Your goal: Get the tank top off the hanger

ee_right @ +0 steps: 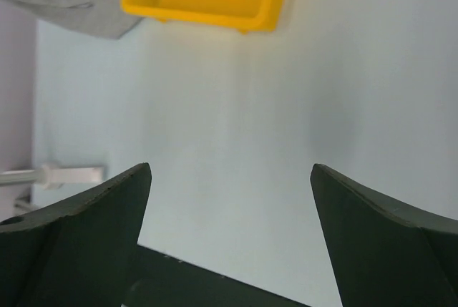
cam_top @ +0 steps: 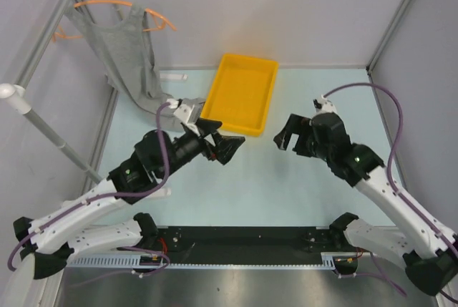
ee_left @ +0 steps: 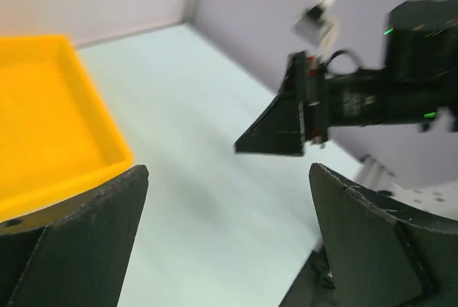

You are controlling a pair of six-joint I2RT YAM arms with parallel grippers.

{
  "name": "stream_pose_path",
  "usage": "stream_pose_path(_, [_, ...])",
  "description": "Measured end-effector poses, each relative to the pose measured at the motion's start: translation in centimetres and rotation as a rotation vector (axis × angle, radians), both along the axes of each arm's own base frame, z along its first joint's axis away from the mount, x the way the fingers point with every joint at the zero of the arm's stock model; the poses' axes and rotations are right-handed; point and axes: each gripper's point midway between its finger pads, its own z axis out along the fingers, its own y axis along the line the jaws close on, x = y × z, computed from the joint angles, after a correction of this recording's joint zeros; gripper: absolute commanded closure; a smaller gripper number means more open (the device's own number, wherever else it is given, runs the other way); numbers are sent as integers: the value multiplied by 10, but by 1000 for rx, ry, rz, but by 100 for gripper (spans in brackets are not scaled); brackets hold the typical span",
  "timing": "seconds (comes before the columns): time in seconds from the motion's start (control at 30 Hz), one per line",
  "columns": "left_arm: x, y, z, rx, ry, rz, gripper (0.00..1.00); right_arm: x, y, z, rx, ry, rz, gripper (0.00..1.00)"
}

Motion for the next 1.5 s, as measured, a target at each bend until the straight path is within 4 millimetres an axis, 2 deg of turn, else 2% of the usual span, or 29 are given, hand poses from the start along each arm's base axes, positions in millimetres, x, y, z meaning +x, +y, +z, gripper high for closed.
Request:
stream_pose_path(0.03, [7, 0, -4, 30, 27, 32, 1, 7, 0, -1, -51, 16, 9, 0])
stream_pose_path(0.1, [19, 1, -24, 130, 100, 98, 0, 22, -4, -4, -114, 30, 12, 0])
stream_pose_path(0.17, [21, 4, -45, 216, 165, 122, 0, 32, -2, -8, -182, 43, 65, 0])
stream_pose_path(0.27, [12, 9, -72, 307, 239, 101, 1, 52, 12, -3, -242, 10, 151, 0])
stream_pose_path(0.4, [0, 20, -80, 277, 290, 99, 1, 91, 45, 18, -240, -105, 255, 0])
stream_pose_path(0.6, [-23, 57, -84, 131, 344, 142, 0, 165, 127, 72, -146, -339, 442, 0])
stream_pose_path(0.7, [-32, 69, -88, 74, 373, 149, 1, 190, 163, 96, -109, -446, 512, 0])
stream_pose_path(0.8, [-40, 78, -98, 51, 419, 159, 0, 216, 202, 129, -61, -583, 574, 0])
stream_pose_path(0.97, [-50, 92, -127, 58, 498, 183, 1, 236, 251, 162, 16, -801, 660, 0])
stream_pose_path(1.07, [-58, 95, -140, 42, 540, 178, 1, 247, 279, 171, 37, -935, 673, 0])
stream_pose_path(1.17, [-63, 95, -150, 31, 574, 162, 1, 257, 303, 168, 38, -1020, 642, 0])
stream_pose_path(1.3, [-67, 93, -146, 8, 575, 137, 1, 268, 326, 138, 20, -1024, 590, 0])
stream_pose_path(1.4, [-65, 92, -131, 7, 542, 131, 1, 270, 335, 116, -2, -987, 564, 0])
stream_pose_path(1.5, [-53, 90, -98, 11, 491, 160, 1, 272, 326, 87, -48, -908, 523, 0])
